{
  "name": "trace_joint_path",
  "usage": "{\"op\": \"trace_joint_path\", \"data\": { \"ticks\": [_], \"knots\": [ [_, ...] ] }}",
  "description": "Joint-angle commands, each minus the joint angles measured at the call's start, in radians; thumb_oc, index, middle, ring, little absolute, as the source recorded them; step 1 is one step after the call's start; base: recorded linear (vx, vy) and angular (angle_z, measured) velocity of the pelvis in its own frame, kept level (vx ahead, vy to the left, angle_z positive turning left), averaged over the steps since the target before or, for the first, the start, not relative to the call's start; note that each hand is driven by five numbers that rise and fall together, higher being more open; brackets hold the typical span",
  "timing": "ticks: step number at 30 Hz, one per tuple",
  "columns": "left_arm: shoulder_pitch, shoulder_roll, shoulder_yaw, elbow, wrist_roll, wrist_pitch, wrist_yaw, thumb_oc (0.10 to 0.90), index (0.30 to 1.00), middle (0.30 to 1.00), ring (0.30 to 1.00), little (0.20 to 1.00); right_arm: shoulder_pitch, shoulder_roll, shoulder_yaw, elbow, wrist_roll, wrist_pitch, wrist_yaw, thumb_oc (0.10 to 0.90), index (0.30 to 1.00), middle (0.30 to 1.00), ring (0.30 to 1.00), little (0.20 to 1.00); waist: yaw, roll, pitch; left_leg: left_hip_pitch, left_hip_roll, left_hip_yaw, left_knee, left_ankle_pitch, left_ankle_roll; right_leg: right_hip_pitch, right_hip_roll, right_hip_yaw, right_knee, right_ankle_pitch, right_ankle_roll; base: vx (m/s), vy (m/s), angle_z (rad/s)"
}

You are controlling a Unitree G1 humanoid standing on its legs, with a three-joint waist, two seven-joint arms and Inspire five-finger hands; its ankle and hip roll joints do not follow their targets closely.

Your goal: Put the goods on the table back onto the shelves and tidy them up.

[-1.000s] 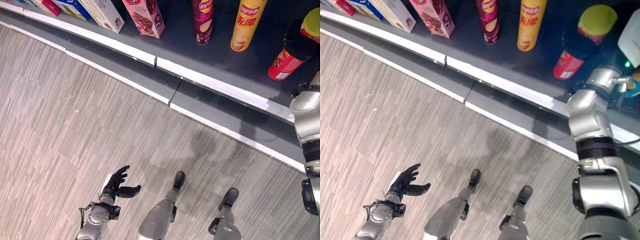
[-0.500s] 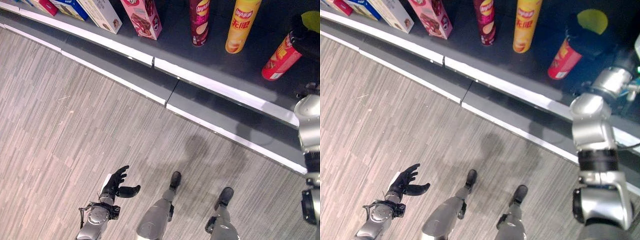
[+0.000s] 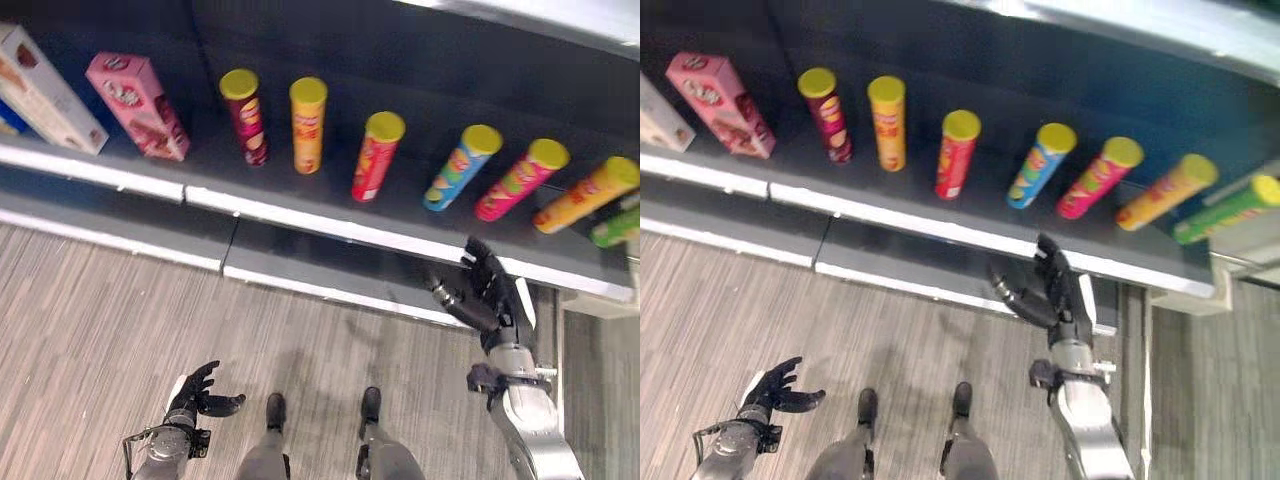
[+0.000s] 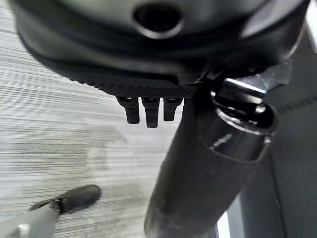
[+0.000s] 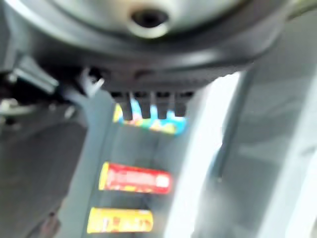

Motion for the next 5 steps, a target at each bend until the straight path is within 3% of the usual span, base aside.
{"op": "trace_joint_path", "data": {
  "ticks": [1,4,5],
  "knots": [
    [0.015,0.055,0.015,0.02,0.031,-0.062,-0.018,0.8,0.9,0.9,0.9,0.9,-0.057,-0.091,-0.026,-0.028,0.059,-0.094,0.112,0.8,0.9,0.9,0.9,0.9,0.018,0.015,-0.099,0.038,0.094,0.018,0.003,-0.064,-0.065,0.059,-0.077,-0.026,0.009,-0.045,0.099,0.03,-0.006,-0.29],
    [0.0,0.042,0.006,0.046,0.041,-0.079,-0.032,0.8,0.9,0.9,0.9,0.9,0.002,-0.121,0.011,0.082,0.025,-0.049,0.172,0.8,0.9,0.9,0.9,0.9,0.004,0.008,-0.123,0.069,0.101,0.033,0.003,-0.072,-0.066,0.08,-0.074,-0.021,0.009,-0.046,0.098,0.03,-0.004,-0.09],
    [-0.019,0.028,-0.016,0.067,0.023,-0.087,-0.053,0.8,0.9,0.9,0.9,0.9,-0.012,-0.113,0.056,0.264,-0.036,-0.025,0.166,0.8,0.9,0.9,0.9,0.9,0.005,0.007,-0.137,0.084,0.102,0.036,0.003,-0.075,-0.065,0.095,-0.075,-0.022,0.009,-0.047,0.098,0.03,0.019,-0.03]
  ]
}}
